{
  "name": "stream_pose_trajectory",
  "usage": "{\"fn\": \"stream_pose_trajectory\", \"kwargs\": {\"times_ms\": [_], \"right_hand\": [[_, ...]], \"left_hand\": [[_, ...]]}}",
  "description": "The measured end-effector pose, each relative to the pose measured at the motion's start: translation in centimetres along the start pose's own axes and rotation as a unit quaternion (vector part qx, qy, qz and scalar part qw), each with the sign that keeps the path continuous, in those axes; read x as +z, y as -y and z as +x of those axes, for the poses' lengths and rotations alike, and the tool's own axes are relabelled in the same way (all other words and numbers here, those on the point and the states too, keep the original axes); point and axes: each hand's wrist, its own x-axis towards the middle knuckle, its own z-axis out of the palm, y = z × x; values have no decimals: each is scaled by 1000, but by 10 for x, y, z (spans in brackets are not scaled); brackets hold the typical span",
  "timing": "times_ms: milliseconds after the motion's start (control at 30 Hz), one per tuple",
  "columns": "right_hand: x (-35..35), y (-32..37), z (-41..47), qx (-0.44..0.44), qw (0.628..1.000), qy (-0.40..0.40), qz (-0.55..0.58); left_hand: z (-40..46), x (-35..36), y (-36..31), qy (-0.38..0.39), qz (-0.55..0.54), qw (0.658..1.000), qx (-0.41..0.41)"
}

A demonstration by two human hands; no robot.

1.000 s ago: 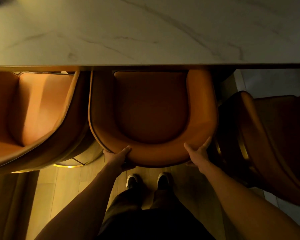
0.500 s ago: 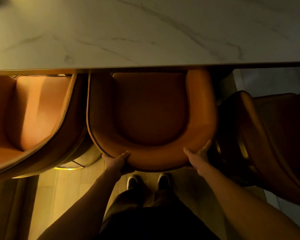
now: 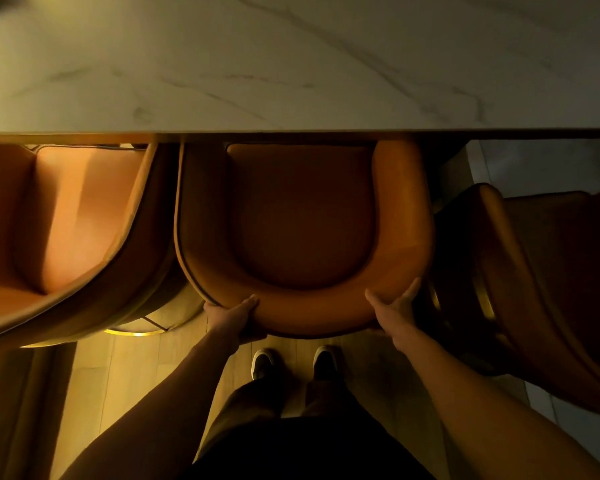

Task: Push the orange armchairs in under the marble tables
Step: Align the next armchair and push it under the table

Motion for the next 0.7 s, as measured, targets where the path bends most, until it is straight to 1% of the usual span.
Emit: {"fn": "stream_pose_trajectory", "kwargs": {"times_ms": [133, 233, 300, 500, 600, 700], "right_hand": [[-2, -2, -5, -20, 1000, 1, -23], [0, -4, -8, -38, 998, -3, -42], [3, -7, -12, -56, 996, -21, -63], [4, -19, -21, -78, 990, -33, -109], [4, -21, -24, -81, 990, -38, -107], [5, -23, -28, -79, 991, -35, -102]], "left_hand": [[2, -3, 4, 11, 12, 1000, 17], [2, -3, 10, 6, 44, 997, 67], [-1, -3, 14, -4, 68, 992, 105], [1, -19, 18, 9, 114, 976, 185], [2, -28, 12, -12, 153, 954, 257], [5, -28, 5, -74, 278, 903, 318]]}}
